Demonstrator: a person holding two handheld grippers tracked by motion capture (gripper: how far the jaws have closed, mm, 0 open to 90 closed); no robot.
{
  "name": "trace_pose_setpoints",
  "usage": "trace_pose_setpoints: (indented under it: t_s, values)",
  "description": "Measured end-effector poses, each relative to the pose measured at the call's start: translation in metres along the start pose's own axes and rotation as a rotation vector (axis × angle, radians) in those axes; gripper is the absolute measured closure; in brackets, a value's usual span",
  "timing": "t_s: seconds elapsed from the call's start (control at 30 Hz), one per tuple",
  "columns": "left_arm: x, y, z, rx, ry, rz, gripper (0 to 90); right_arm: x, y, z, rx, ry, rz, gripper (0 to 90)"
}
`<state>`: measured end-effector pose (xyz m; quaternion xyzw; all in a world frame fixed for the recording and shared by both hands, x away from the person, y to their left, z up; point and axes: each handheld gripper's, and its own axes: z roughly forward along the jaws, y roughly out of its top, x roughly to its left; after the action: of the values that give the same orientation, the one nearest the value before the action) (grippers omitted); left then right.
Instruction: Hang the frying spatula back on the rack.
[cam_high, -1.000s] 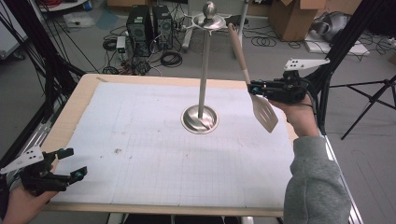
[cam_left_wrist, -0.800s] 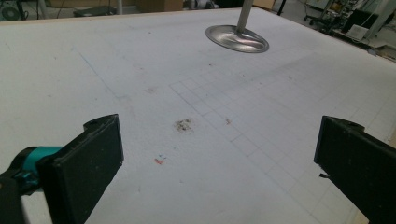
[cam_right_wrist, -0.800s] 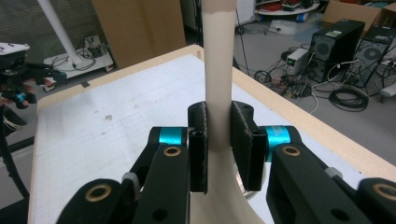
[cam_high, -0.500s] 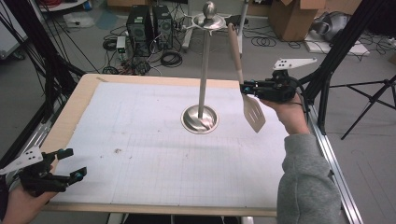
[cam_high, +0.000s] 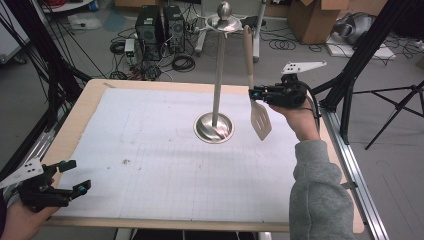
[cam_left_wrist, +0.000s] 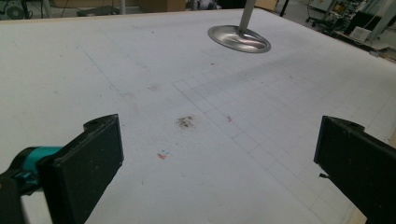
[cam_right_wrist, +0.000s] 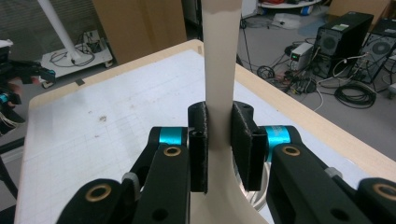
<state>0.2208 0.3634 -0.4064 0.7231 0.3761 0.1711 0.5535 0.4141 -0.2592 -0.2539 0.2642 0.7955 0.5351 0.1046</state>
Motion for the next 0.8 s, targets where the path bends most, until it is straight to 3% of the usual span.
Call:
trace_pose_setpoints:
  t_s: [0.27,0.4,0.8]
  values:
    - [0.0,-0.001,-0.001,-0.001,0.002,-0.001,1.8,0.001,0.002,0.012,0.005,-0.013,-0.001,77.7]
    - [0.0,0.0,0.0,-0.002,-0.001,0.0,1.8,0.003,0.003,0.02,0.014,-0.032,-0.034,77.8]
    - [0.001,0.001,0.001,-0.002,-0.004,0.0,1.8,0.004,0.004,0.033,0.01,-0.053,-0.024,77.7]
